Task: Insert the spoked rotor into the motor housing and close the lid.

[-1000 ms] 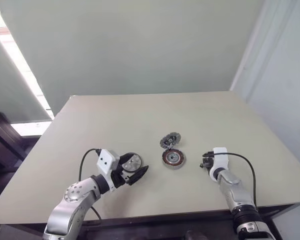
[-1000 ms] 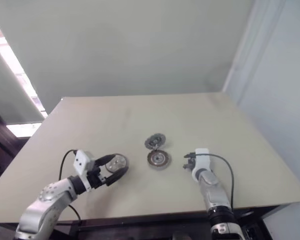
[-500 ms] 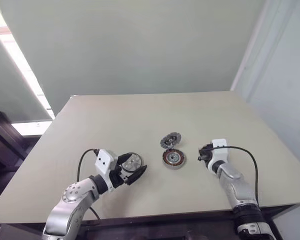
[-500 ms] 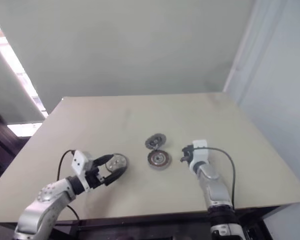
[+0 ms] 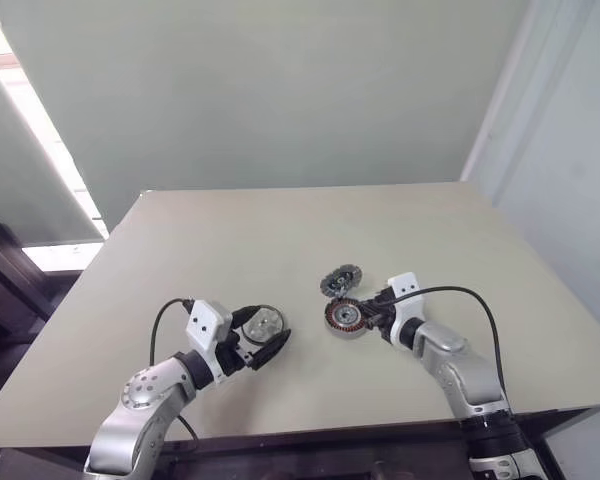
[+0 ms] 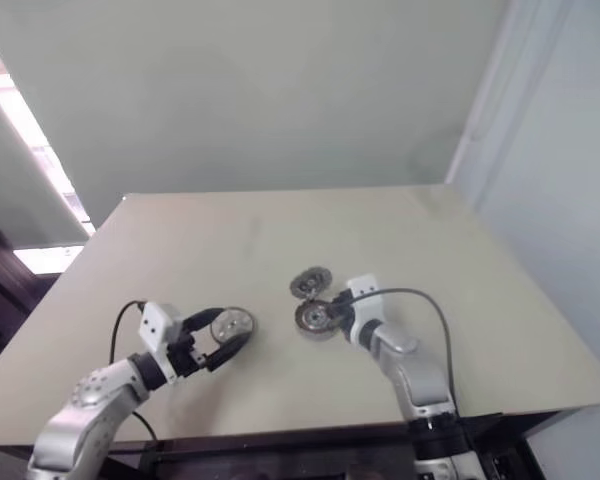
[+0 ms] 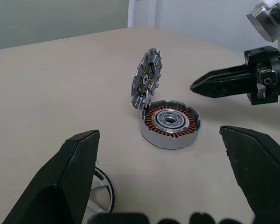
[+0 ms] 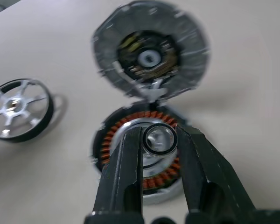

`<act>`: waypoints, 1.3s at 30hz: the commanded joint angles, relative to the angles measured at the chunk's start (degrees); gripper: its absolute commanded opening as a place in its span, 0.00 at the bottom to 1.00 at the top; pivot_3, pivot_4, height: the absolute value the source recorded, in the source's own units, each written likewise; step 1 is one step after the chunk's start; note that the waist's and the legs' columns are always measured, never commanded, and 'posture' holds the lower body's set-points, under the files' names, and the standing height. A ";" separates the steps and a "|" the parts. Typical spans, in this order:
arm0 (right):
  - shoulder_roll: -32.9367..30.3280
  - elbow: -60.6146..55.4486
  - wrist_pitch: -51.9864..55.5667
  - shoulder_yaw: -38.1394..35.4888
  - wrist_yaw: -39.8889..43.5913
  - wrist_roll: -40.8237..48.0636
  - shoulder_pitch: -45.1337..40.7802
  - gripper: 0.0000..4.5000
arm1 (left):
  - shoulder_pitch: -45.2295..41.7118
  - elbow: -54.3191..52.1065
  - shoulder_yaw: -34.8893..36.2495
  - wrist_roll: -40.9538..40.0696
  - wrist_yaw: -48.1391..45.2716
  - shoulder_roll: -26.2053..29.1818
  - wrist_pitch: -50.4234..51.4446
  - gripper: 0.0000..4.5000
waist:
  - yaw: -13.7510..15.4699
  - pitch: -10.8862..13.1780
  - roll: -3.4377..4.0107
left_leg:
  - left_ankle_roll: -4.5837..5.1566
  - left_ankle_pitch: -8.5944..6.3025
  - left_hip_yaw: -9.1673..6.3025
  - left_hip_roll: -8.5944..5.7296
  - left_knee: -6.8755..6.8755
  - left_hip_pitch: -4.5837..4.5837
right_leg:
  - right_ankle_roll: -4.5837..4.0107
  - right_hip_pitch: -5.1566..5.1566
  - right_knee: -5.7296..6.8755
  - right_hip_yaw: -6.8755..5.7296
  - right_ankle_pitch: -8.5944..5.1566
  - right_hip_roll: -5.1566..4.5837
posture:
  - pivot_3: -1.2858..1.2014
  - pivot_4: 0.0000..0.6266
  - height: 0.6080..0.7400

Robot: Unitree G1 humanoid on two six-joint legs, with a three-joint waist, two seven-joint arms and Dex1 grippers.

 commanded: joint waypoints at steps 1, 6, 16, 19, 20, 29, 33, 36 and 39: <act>1.13 -0.45 -0.62 0.65 -0.24 0.07 -1.68 0.17 | 0.27 -0.51 0.52 0.49 -0.23 -0.31 -2.03 1.00 | 0.00 0.00 0.00 | 0.00 0.00 0.00 0.00 0.00 0.00 | 0.00 0.00 0.00 0.00 0.00 0.00 | 0.52 0.00 1.00; 2.47 2.56 -2.05 1.71 -0.65 -0.93 -2.96 0.17 | 0.76 -0.57 0.36 0.76 -0.19 -0.54 -2.22 1.00 | 0.01 0.00 0.00 | 0.00 0.00 0.00 0.00 0.00 0.00 | 0.00 0.01 0.00 -0.01 0.00 0.00 | 0.52 0.00 1.00; 5.09 8.09 -3.51 1.57 -2.91 -2.51 -5.46 0.17 | 1.52 -0.97 0.03 1.16 0.09 -0.94 -2.20 1.00 | -0.01 0.00 0.00 | 0.00 0.00 -0.01 0.00 -0.02 0.00 | 0.00 -0.01 0.00 -0.01 0.00 0.00 | 0.52 0.00 1.00; 5.39 9.29 -4.61 1.67 -3.01 -2.99 -5.73 0.17 | 1.65 -0.93 -0.13 1.35 0.05 -1.11 -2.28 1.00 | -0.01 0.00 0.00 | 0.00 0.00 -0.01 0.00 -0.02 0.00 | 0.01 -0.01 0.00 -0.01 0.01 -0.01 | 0.52 0.00 1.00; 5.46 9.61 -4.96 1.67 -3.06 -3.12 -5.84 0.17 | 1.65 -0.87 -0.16 1.42 0.00 -1.19 -2.30 1.00 | -0.01 0.00 0.00 | 0.00 0.00 -0.01 0.00 -0.02 0.00 | 0.00 -0.01 0.00 -0.01 0.00 -0.01 | 0.52 0.00 1.00; 6.21 12.82 -8.11 1.70 -3.54 -4.10 -6.87 0.17 | 1.66 -0.51 -0.19 1.89 -0.35 -1.68 -2.52 1.00 | -0.03 0.01 0.01 | 0.00 0.00 0.00 0.00 -0.03 0.00 | 0.00 -0.01 0.00 -0.01 0.00 -0.01 | 0.52 0.00 1.00; 6.61 14.51 -8.95 1.59 -3.76 -4.49 -7.42 0.17 | 1.58 -0.04 -0.52 2.11 -0.51 -1.89 -2.70 1.00 | -0.04 0.01 0.01 | 0.00 0.00 -0.01 0.00 -0.03 0.00 | 0.00 -0.02 0.00 -0.01 0.00 0.00 | 0.52 0.00 1.00; 6.76 15.87 -9.69 1.49 -3.98 -4.71 -7.84 0.17 | 1.55 -0.18 -1.10 1.19 -0.87 -1.48 -0.14 1.00 | -0.04 0.01 0.01 | 0.00 0.00 -0.01 0.00 -0.03 0.00 | 0.00 -0.01 0.00 -0.01 0.00 0.00 | 0.52 0.00 1.00; 6.88 17.06 -10.31 1.51 -4.06 -4.85 -8.20 0.17 | 1.32 -0.03 -1.68 1.24 -1.33 -1.47 0.17 1.00 | -0.02 0.01 0.01 | 0.00 0.00 -0.01 0.00 -0.03 0.00 | 0.01 -0.02 0.00 -0.02 0.00 0.00 | 0.52 0.00 1.00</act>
